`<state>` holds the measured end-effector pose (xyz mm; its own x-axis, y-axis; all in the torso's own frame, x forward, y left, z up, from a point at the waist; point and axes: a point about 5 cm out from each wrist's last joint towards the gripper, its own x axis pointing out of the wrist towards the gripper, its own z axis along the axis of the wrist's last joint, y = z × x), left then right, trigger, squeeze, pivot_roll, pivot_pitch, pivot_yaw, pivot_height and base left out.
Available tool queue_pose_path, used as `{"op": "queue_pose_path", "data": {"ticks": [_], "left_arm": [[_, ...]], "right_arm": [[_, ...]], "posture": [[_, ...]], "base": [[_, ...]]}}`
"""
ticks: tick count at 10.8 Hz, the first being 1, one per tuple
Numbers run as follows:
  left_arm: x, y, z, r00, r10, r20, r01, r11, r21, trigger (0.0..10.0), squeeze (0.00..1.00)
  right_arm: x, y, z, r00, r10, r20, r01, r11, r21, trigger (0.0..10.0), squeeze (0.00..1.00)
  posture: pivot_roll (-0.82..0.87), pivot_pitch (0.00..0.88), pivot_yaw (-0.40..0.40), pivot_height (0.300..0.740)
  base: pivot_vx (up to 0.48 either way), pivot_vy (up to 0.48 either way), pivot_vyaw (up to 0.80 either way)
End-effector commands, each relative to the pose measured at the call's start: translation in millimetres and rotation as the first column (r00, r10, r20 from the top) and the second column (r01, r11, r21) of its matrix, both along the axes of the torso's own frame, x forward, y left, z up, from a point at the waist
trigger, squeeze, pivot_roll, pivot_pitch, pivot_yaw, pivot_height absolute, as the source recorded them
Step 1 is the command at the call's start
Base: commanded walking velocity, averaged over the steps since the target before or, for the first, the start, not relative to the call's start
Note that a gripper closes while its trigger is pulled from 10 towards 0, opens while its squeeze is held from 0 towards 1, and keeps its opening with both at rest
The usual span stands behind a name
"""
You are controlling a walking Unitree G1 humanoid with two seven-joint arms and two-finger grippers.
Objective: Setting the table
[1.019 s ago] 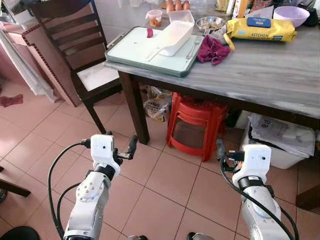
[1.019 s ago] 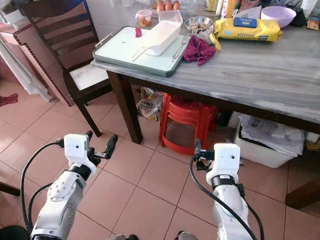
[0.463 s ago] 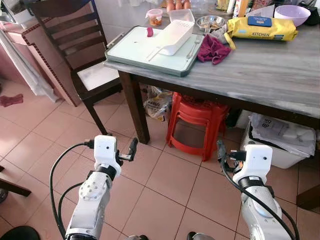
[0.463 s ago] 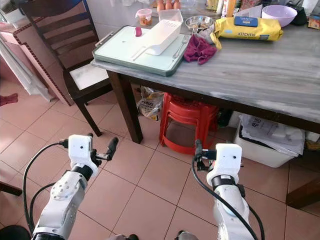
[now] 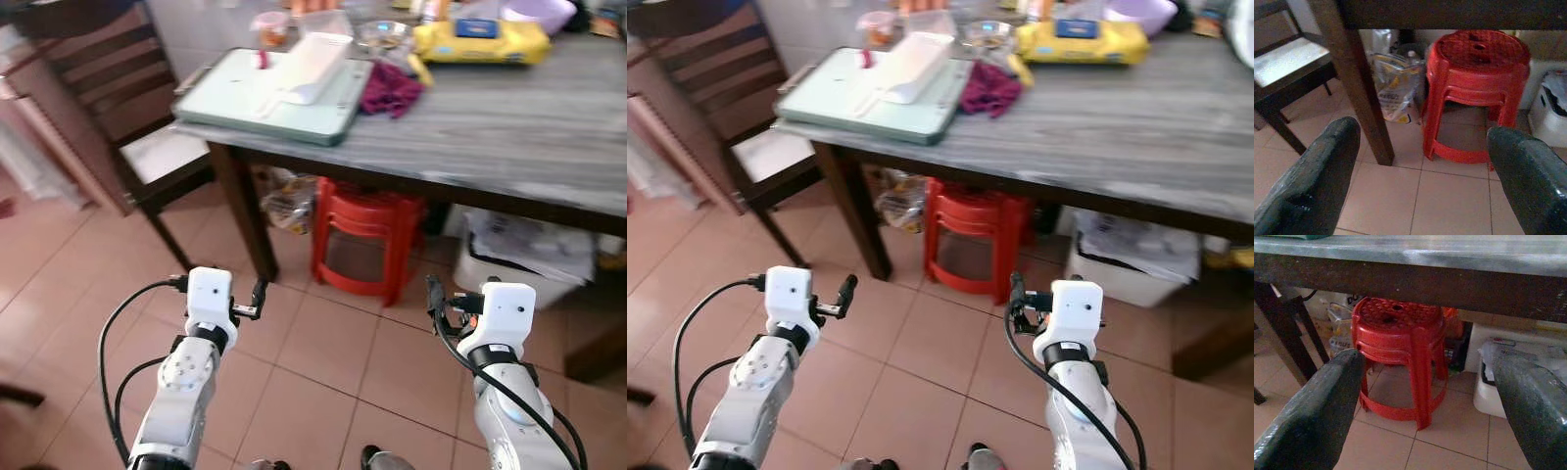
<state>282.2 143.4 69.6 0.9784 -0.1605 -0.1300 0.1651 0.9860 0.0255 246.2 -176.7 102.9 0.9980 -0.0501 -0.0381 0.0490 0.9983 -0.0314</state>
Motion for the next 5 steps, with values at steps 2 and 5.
{"op": "queue_pose_path", "data": {"ticks": [2,5], "left_arm": [[-0.8,5.8,-3.9,1.000,0.021,-0.023,-0.021,1.000,0.021,10.0,0.00],[0.4,6.0,-3.4,0.999,0.028,-0.021,-0.027,0.998,0.049,10.0,0.00]], "right_arm": [[-0.5,3.3,-1.5,1.000,0.010,-0.006,-0.010,1.000,0.015,10.0,0.00],[-0.2,1.7,-1.3,1.000,0.000,0.000,0.000,1.000,0.013,10.0,0.00]], "posture": [[-0.08,0.127,0.107,0.740],[-0.08,0.124,0.109,0.740]], "base": [[0.000,0.000,-0.36],[-0.274,0.000,0.00]]}}
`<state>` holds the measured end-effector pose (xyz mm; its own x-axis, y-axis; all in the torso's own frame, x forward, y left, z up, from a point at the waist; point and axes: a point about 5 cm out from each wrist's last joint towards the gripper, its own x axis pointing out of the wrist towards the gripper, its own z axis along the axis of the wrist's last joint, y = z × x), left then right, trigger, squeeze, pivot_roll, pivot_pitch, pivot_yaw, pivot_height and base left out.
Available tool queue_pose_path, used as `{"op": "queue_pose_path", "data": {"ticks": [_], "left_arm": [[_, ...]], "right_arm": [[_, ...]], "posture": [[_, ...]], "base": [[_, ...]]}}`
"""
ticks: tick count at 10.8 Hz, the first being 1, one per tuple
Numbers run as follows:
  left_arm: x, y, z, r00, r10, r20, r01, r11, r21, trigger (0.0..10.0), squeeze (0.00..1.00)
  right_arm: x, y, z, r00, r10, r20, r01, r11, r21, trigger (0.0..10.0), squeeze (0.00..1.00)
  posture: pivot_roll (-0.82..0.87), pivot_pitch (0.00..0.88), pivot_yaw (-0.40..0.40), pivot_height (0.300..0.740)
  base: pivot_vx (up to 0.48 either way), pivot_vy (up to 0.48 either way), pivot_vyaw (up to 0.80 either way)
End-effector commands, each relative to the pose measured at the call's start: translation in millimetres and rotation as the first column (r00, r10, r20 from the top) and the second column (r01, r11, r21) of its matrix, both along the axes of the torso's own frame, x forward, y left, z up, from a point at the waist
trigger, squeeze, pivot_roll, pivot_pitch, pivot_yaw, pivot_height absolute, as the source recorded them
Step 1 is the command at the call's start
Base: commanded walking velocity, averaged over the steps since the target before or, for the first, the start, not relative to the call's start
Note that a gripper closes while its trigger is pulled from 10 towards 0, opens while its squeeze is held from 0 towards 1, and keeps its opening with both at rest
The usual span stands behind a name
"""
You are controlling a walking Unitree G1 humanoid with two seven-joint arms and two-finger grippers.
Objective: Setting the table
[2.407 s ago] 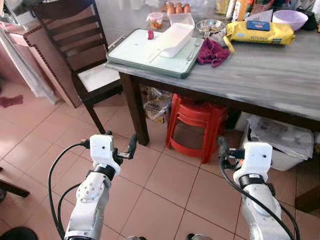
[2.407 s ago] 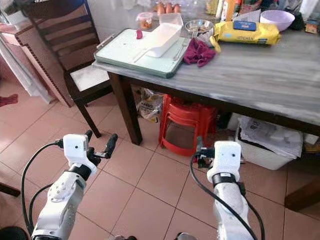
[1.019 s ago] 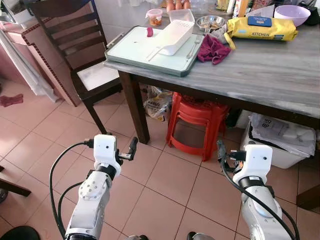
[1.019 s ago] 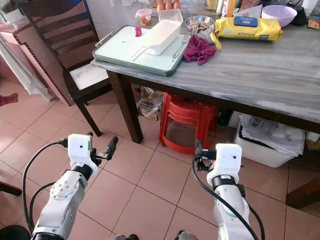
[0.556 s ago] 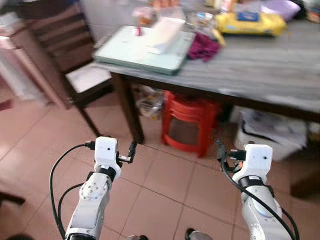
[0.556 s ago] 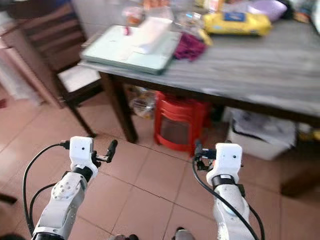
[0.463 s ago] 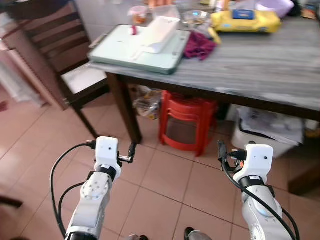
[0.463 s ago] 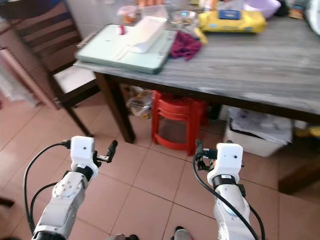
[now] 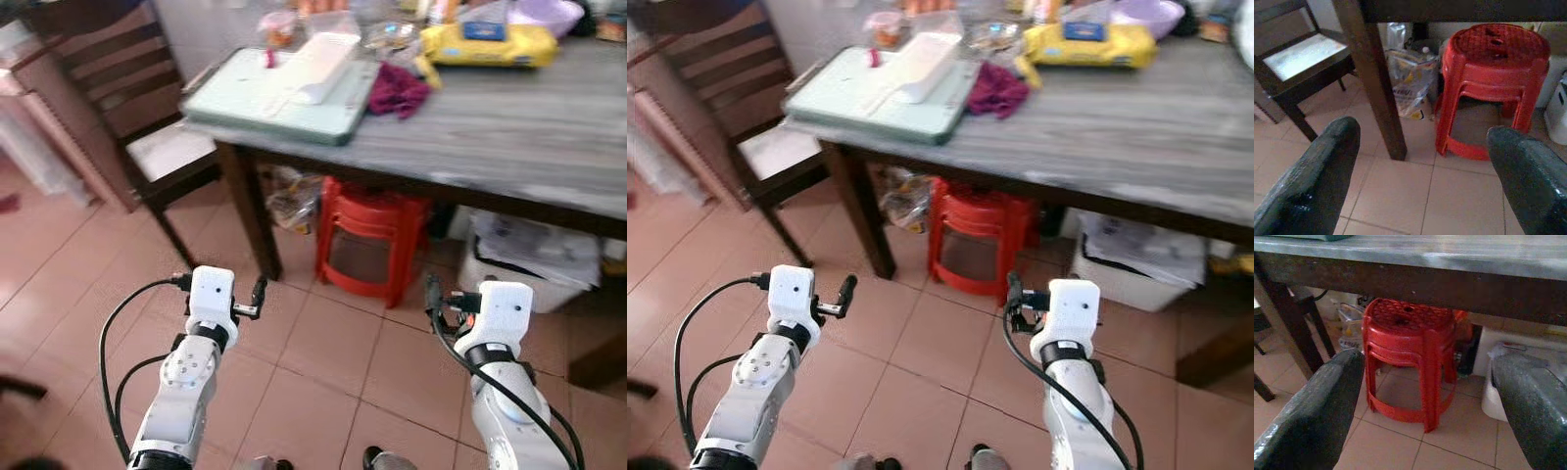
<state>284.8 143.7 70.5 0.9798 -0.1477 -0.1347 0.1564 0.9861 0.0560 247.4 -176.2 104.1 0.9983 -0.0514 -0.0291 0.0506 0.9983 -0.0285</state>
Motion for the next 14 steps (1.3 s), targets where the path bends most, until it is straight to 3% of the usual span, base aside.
{"op": "queue_pose_path", "data": {"ticks": [1,8,12,14], "left_arm": [[-2.0,5.6,-4,1.000,0.017,-0.020,-0.017,1.000,0.020,10.0,0.00],[1.0,5.7,-2,1.000,0.022,-0.004,-0.022,0.999,0.027,10.0,0.00],[1.8,1.1,19,0.994,-0.052,0.094,0.064,0.989,-0.130,10.0,0.00],[2.7,2.4,24,0.992,-0.037,0.117,0.052,0.991,-0.120,10.0,0.00]], "right_arm": [[-1.5,0.7,-3,1.000,-0.001,-0.008,0.001,1.000,0.011,10.0,0.00],[1.5,-6.5,2,1.000,-0.027,0.016,0.027,1.000,-0.009,10.0,0.00],[1.8,-16.6,10,0.996,-0.074,0.045,0.076,0.996,-0.046,10.0,0.00],[2.2,-18.6,12,0.996,-0.075,0.049,0.078,0.995,-0.067,10.0,0.00]], "posture": [[-0.08,0.123,0.109,0.740],[-0.09,0.108,0.097,0.740],[-0.10,0.092,0.097,0.740],[-0.10,0.087,0.097,0.740]], "base": [[-0.289,0.000,0.00],[-0.246,0.000,0.00],[0.000,0.000,0.00],[0.000,0.000,-0.40]]}}
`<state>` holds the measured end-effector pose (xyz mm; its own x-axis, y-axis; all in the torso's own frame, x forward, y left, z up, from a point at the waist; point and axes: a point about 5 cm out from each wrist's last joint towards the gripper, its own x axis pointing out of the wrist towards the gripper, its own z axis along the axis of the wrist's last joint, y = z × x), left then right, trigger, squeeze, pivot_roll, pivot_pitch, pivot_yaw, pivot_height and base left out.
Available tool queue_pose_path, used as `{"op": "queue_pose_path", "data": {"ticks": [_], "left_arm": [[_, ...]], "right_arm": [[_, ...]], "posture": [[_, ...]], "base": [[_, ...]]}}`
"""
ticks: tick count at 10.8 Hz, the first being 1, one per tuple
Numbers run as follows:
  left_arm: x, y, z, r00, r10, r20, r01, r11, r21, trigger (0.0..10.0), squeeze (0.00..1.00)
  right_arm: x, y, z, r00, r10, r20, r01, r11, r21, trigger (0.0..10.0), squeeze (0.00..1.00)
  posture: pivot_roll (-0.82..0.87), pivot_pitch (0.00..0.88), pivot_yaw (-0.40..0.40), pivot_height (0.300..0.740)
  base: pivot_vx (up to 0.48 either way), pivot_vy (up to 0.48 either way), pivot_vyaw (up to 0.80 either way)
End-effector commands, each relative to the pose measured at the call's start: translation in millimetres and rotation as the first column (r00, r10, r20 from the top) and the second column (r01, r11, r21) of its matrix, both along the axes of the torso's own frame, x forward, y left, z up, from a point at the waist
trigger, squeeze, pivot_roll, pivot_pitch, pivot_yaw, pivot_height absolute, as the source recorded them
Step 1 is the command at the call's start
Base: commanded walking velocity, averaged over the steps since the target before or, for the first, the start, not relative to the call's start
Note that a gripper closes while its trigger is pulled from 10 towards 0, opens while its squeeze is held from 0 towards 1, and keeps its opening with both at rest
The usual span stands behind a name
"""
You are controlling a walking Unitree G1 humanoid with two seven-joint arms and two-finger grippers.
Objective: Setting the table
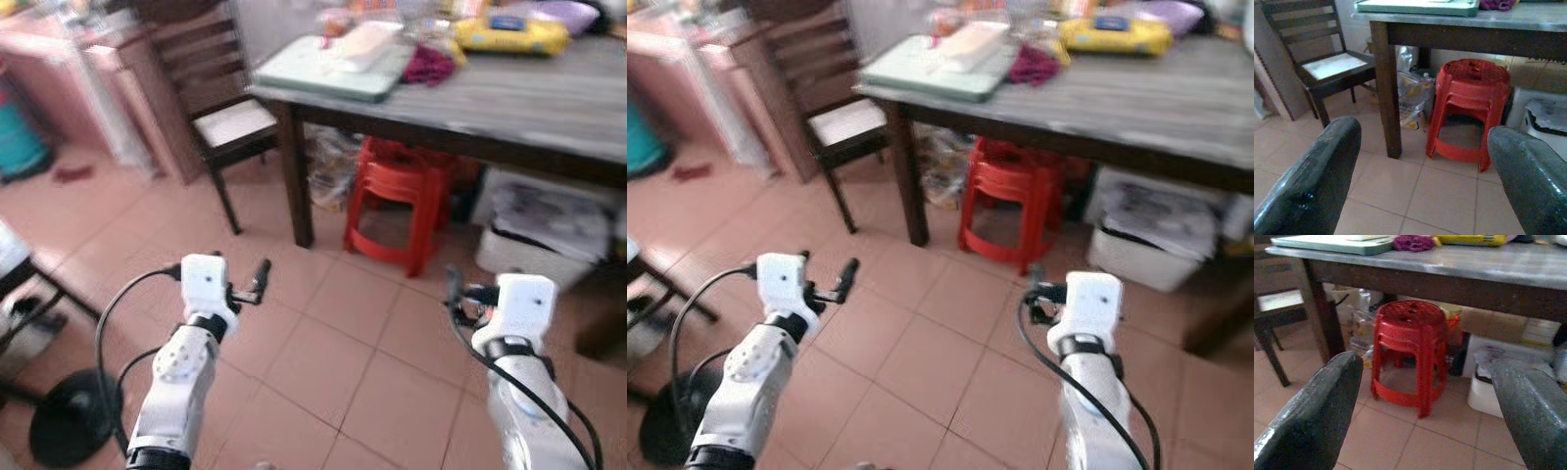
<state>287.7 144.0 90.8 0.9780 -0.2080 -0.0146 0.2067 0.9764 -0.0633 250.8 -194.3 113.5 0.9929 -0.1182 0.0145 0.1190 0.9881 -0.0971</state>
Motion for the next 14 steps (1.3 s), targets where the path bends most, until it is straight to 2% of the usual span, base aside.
{"op": "queue_pose_path", "data": {"ticks": [1,3,5,6,9,12,14], "left_arm": [[0.6,0.3,6,1.000,-0.001,0.024,0.001,1.000,0.005,10.0,0.00],[1.6,-3.4,23,0.996,-0.005,0.089,0.009,0.999,-0.048,10.0,0.00],[-3.0,-2.8,30,0.993,-0.012,0.116,0.015,0.999,-0.032,10.0,0.00],[-1.7,0.6,27,0.996,0.008,0.092,-0.003,0.998,-0.057,10.0,0.00],[-2.1,-4.5,28,0.996,-0.014,0.086,0.019,0.998,-0.062,10.0,0.00],[-0.9,-5.8,27,0.997,-0.015,0.080,0.020,0.998,-0.064,10.0,0.00],[0.1,-6.2,28,0.997,-0.019,0.077,0.024,0.998,-0.063,10.0,0.00]], "right_arm": [[-0.4,0.2,4,1.000,-0.002,0.017,0.002,1.000,-0.007,10.0,0.00],[0.4,3.5,16,0.998,0.012,0.059,-0.011,1.000,-0.021,10.0,0.00],[-2.7,10.7,35,0.992,0.033,0.123,-0.028,0.999,-0.040,10.0,0.00],[-3.6,13.9,36,0.992,0.040,0.123,-0.036,0.999,-0.035,10.0,0.00],[-2.5,11.0,36,0.994,0.038,0.107,-0.034,0.999,-0.035,10.0,0.00],[-2.2,11.5,35,0.994,0.039,0.103,-0.036,0.999,-0.032,10.0,0.00],[-2.1,12.6,35,0.994,0.038,0.100,-0.036,0.999,-0.027,10.0,0.00]], "posture": [[-0.10,0.085,0.097,0.740],[-0.10,0.090,0.100,0.740],[-0.10,0.103,0.100,0.740],[-0.10,0.106,0.097,0.740],[-0.10,0.108,0.092,0.740],[-0.10,0.107,0.093,0.740],[-0.10,0.107,0.097,0.740]], "base": [[0.000,0.000,-0.80],[0.000,0.000,-0.39],[0.000,0.000,0.00],[0.000,0.000,0.00],[0.000,0.000,0.00],[0.000,0.000,-0.49],[0.000,-0.266,-0.60]]}}
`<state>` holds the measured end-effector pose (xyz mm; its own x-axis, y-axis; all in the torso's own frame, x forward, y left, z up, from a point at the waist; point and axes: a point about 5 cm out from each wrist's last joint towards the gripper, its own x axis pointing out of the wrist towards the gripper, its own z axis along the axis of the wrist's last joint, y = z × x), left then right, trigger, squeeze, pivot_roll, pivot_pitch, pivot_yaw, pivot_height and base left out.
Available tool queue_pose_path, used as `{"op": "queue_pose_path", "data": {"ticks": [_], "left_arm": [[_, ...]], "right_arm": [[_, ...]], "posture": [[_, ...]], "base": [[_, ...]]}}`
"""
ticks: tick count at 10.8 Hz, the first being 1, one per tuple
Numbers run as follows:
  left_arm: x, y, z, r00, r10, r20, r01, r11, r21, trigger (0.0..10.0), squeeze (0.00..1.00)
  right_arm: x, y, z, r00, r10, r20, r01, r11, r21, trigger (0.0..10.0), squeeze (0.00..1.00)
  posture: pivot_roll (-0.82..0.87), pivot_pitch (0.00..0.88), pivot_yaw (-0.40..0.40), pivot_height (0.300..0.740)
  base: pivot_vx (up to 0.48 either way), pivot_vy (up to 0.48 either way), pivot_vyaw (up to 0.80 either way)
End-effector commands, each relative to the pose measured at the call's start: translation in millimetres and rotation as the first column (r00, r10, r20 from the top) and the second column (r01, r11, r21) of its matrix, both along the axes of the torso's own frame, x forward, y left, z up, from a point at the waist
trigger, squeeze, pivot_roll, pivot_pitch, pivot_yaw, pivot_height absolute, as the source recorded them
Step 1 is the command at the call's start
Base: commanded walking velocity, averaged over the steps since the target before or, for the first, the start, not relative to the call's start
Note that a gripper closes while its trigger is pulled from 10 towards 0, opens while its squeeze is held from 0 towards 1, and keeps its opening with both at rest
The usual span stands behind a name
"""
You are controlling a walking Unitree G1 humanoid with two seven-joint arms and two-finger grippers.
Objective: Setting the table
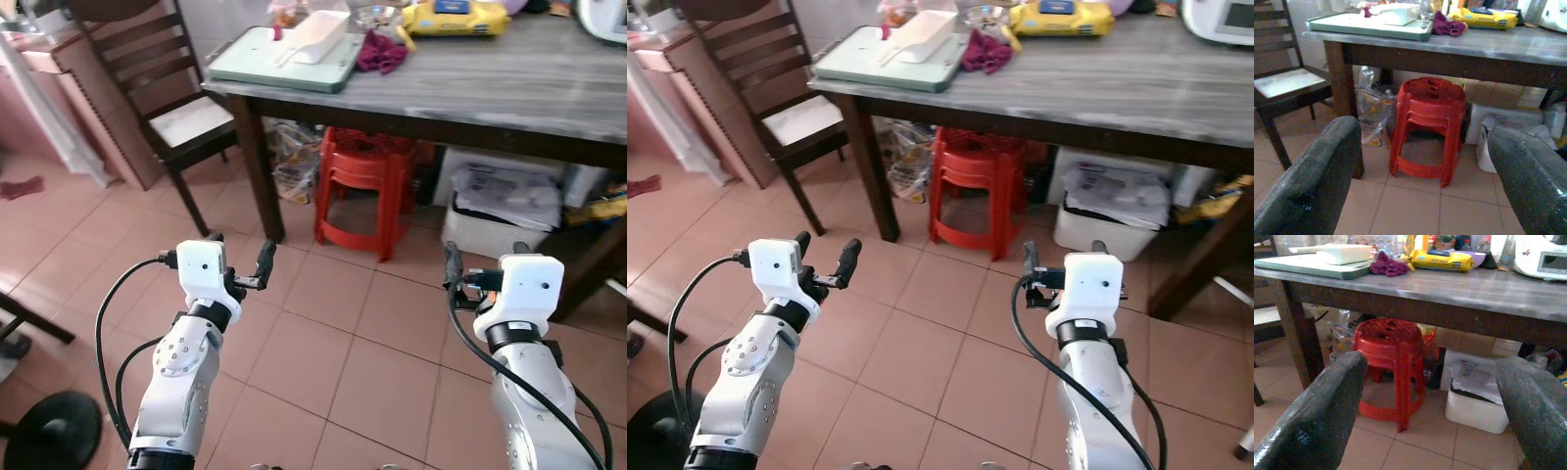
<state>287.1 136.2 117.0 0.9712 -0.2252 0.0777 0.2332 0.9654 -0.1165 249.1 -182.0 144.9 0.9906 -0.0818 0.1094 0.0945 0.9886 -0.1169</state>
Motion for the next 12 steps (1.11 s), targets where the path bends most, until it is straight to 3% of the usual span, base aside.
{"op": "queue_pose_path", "data": {"ticks": [1,10,12], "left_arm": [[1.3,1.3,2.0,1.000,-0.003,-0.002,0.003,1.000,0.010,10.0,0.00],[3.5,-2.8,3.4,1.000,-0.001,-0.005,0.001,1.000,-0.008,10.0,0.00],[3.4,-3.4,3.1,1.000,-0.002,-0.010,0.002,1.000,-0.009,10.0,0.00]], "right_arm": [[-0.2,0.1,3.5,1.000,0.001,0.007,-0.001,1.000,0.007,10.0,0.00],[-0.1,5.5,4.4,0.999,0.026,0.023,-0.026,1.000,0.004,10.0,0.00],[-1.0,5.0,1.6,1.000,0.025,0.011,-0.025,1.000,0.002,10.0,0.00]], "posture": [[-0.10,0.107,0.099,0.740],[-0.10,0.112,0.095,0.740],[-0.11,0.115,0.097,0.740]], "base": [[0.000,-0.270,-0.58],[0.000,-0.311,0.00],[0.000,-0.309,-0.58]]}}
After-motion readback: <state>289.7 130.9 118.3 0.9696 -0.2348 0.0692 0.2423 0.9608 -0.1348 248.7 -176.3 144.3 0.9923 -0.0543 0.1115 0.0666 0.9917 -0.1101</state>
